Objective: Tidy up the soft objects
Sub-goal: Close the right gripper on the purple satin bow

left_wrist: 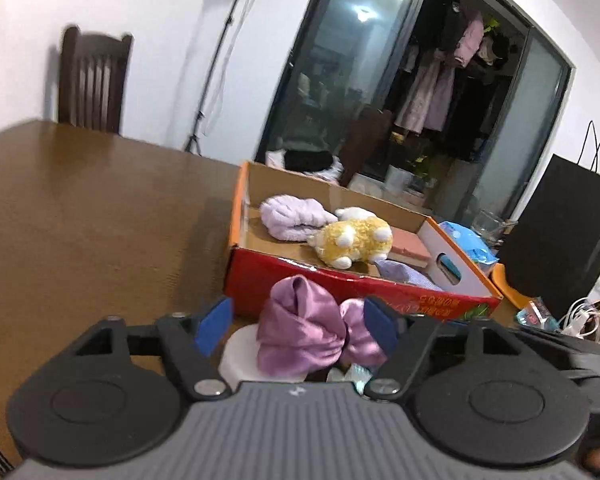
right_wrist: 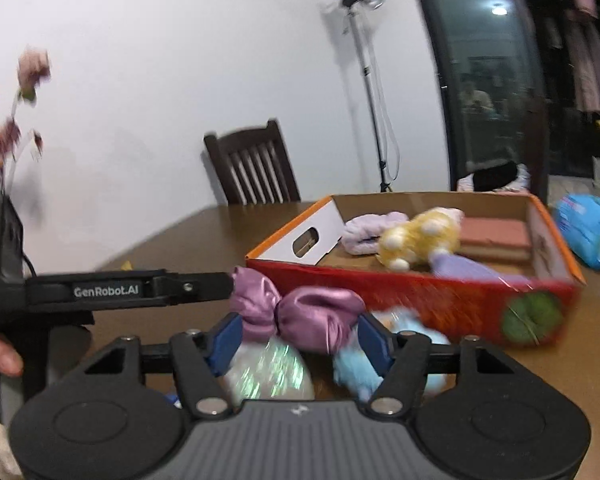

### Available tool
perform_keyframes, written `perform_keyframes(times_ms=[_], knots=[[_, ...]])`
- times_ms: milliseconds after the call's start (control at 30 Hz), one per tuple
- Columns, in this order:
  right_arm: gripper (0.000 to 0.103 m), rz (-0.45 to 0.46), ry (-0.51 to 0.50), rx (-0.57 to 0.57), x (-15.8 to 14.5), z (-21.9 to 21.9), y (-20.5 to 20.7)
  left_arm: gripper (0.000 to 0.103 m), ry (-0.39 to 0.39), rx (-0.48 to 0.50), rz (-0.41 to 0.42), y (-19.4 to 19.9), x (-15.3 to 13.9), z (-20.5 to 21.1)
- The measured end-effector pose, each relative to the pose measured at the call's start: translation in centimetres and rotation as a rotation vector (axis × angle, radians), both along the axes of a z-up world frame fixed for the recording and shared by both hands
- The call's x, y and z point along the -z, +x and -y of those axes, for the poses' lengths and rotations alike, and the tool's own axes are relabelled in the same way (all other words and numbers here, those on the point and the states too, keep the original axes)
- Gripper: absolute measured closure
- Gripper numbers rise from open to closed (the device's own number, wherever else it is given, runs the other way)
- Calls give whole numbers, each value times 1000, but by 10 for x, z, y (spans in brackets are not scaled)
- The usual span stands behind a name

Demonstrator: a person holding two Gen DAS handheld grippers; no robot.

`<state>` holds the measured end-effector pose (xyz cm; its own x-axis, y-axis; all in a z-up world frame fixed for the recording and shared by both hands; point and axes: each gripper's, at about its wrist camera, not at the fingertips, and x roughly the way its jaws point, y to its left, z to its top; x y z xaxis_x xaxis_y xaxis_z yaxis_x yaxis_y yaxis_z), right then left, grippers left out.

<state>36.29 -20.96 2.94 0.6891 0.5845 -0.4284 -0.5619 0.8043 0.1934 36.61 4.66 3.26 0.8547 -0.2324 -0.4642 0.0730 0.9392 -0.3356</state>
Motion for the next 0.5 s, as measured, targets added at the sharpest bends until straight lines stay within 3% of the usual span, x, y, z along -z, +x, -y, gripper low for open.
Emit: perform_keyframes(times_ms=[67,133,200,300,400,500], knots=[[46,7,-68,-32,7,-18,24,67,-46,41,-42,12,8,-5],[56,-24,-126,-53,19,-32,45,69,-91,52,-52,18,17,-9],[65,-47,-122,-89,28,-38,57,77,-100,55,-43,18,19,-12],[84,-15,-115,-109,25,-40,53,88,-159,66,-22,8,7,-17],[86,72,-106,-105,4,-34,29,88,-186,96,79,-25,-21,-13],[86,175,-80,-104,-21,-16,-12,88,-192,132,126,-64,-37,1]])
